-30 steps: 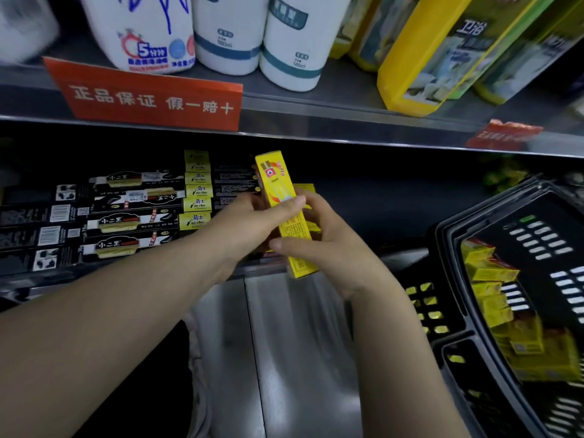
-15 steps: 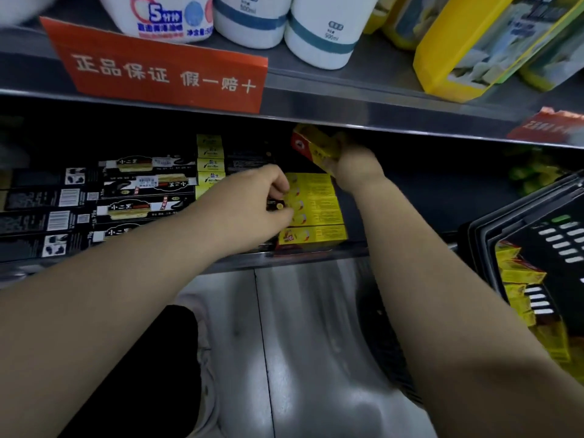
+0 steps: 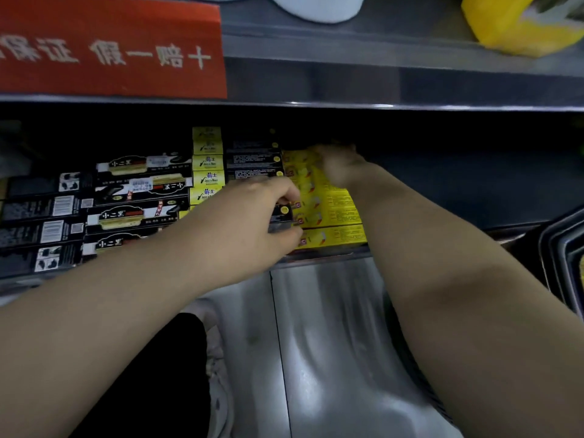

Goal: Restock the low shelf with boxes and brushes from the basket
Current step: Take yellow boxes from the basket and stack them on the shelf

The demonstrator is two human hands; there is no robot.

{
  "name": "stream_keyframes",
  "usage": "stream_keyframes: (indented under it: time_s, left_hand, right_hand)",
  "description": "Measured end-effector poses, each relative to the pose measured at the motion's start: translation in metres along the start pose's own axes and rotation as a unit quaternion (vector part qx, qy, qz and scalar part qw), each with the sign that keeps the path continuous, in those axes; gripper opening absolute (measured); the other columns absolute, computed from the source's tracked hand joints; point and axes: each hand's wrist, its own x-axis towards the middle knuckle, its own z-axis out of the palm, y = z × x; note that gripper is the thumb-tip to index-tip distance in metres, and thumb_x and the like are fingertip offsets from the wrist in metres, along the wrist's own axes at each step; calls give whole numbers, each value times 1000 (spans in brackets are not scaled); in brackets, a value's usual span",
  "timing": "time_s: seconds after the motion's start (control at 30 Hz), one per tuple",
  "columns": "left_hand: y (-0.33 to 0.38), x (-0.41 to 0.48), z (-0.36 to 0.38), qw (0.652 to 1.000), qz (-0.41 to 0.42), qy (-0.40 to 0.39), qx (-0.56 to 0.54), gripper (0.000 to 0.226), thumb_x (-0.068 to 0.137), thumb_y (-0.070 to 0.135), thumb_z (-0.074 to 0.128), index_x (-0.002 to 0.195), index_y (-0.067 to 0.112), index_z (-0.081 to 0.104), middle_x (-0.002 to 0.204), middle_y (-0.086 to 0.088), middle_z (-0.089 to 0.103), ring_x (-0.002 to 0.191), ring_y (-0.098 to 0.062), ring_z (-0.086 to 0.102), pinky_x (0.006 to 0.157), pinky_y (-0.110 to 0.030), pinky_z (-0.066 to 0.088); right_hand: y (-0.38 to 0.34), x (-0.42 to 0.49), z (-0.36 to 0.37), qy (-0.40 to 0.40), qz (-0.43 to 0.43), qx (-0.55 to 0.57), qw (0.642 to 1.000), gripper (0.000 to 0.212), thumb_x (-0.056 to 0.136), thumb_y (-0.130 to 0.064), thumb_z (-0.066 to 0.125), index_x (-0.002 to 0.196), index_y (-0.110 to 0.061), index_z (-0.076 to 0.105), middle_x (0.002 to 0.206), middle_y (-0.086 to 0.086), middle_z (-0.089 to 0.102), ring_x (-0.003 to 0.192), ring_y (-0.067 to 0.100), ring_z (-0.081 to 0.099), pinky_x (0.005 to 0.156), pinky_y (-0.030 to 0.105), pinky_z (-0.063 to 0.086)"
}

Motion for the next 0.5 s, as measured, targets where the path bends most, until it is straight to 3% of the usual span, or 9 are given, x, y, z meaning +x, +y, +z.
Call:
stream_keyframes:
  time_s: [0.17,0.27,0.37,0.5]
  left_hand:
    - [5,3,5,1000,2,0,15,40,83,43,55,122,36,48,129,19,49,111,-4,43,75,-17,25]
    - [18,5,5,1000,23,4,-6,39,82,41,56,120,33,51,122,16,52,110,-4,45,79,-16,30]
    - [37,7,7,998,54,2,-23,37,84,36,59,119,28,53,122,13,56,112,-7,48,82,-15,31]
    - [73,11,17,996,81,-9,-38,37,85,32,59,121,24,53,123,8,56,117,-11,48,91,-19,33]
  right_hand:
    - [3,5,7,-22,-5,-31,999,51,101,-28,30,150,-28,16,159,7,13,144,33,12,116,47,13]
    - [5,-2,-3,-30,0,-41,999,56,100,-27,35,151,-20,14,158,10,15,143,30,20,114,40,19]
    - [12,-27,-33,-34,-20,-59,998,54,95,-29,47,144,-10,34,147,15,39,131,31,42,103,33,36]
    - [27,-96,-79,-48,-54,-28,997,42,94,-30,53,128,-6,56,130,13,57,115,27,55,89,26,42]
